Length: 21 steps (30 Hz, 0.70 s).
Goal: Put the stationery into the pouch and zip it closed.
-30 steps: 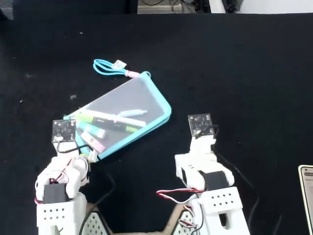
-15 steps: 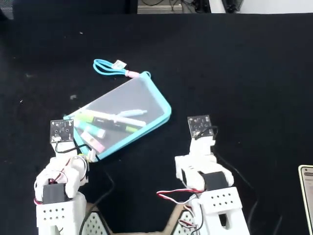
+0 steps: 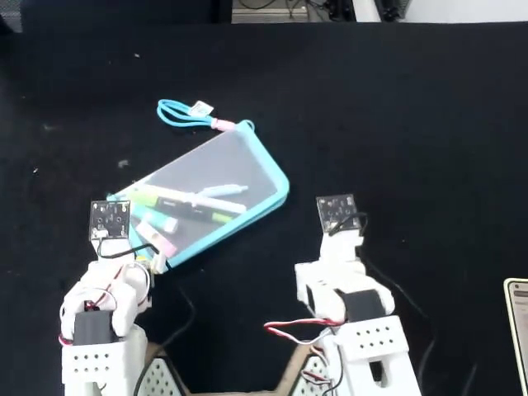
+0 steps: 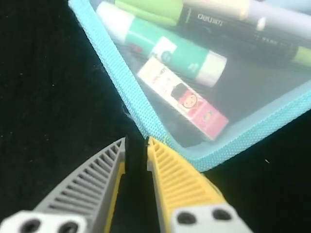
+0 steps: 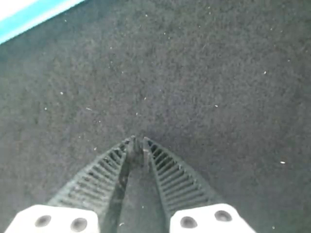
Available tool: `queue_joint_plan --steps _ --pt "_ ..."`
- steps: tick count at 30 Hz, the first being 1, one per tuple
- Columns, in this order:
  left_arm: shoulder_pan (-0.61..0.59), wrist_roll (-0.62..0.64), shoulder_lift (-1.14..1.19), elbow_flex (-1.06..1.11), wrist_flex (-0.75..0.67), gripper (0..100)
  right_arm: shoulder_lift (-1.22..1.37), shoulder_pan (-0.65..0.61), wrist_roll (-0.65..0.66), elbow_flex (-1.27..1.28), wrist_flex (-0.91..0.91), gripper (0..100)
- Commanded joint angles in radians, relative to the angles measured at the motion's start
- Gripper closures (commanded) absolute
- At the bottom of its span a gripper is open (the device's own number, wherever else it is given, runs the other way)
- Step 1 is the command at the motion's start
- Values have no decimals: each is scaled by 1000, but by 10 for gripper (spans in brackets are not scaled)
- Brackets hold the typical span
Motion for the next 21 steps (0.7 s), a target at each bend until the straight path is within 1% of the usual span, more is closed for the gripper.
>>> queue_joint_plan --steps 1,6,8,10,12,14,16,19,21 --pt "7 3 -2 19 3 921 -102 18 -8 16 -5 987" --pt "4 3 -2 19 3 921 -338 17 -3 51 28 987" --pt "2 3 -2 19 3 921 -435 17 -3 45 98 987" --pt "2 3 -2 19 3 921 -509 20 -3 41 206 987" --pt "2 3 0 19 3 921 -510 40 -6 41 301 987" --pt "4 3 0 19 3 921 -499 72 -3 41 270 987" --pt "4 3 0 19 5 921 -507 123 -3 41 290 987" --pt "2 3 0 19 66 921 -509 184 -5 41 293 987" --pt "5 3 0 19 77 920 -509 192 -3 41 293 987"
